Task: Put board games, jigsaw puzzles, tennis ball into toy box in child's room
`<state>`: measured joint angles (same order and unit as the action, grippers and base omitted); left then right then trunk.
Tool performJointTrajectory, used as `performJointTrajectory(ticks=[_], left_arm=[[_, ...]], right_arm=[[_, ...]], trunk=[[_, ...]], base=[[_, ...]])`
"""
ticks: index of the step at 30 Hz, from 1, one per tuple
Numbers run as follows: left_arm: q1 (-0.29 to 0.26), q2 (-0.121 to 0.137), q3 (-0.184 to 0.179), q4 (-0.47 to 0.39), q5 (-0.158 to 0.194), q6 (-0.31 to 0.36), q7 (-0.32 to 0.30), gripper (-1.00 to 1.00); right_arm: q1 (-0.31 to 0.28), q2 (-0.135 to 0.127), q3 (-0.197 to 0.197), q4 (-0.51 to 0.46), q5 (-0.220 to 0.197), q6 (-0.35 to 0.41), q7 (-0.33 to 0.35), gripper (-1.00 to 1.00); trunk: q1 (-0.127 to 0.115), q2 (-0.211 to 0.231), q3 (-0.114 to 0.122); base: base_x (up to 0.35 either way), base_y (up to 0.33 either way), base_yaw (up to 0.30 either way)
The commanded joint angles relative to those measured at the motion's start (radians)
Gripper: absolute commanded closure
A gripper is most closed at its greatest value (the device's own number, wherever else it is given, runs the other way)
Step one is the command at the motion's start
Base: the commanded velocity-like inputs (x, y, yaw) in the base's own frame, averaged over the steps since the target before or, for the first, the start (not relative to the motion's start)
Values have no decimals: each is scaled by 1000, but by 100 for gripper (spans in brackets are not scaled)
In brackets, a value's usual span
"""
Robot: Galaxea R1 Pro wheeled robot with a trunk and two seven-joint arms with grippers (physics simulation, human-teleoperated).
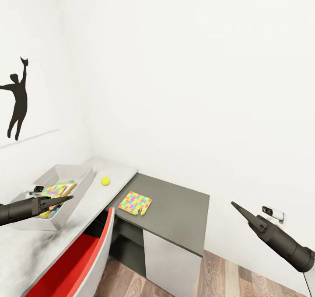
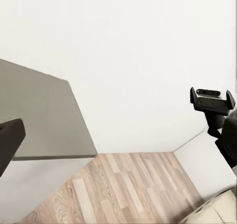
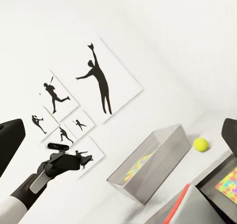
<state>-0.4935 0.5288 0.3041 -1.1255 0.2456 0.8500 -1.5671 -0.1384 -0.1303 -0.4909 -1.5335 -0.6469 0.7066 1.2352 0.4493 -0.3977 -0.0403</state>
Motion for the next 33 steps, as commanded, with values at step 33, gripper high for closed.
performJointTrajectory(ticks=[33], left_arm=[[0, -1, 0, 0, -3, 11, -4, -100]], right_arm=[[-1, -7, -3, 25, -4, 5, 1, -100]], trunk=[[1, -2, 19]], base=[[13, 2, -272]])
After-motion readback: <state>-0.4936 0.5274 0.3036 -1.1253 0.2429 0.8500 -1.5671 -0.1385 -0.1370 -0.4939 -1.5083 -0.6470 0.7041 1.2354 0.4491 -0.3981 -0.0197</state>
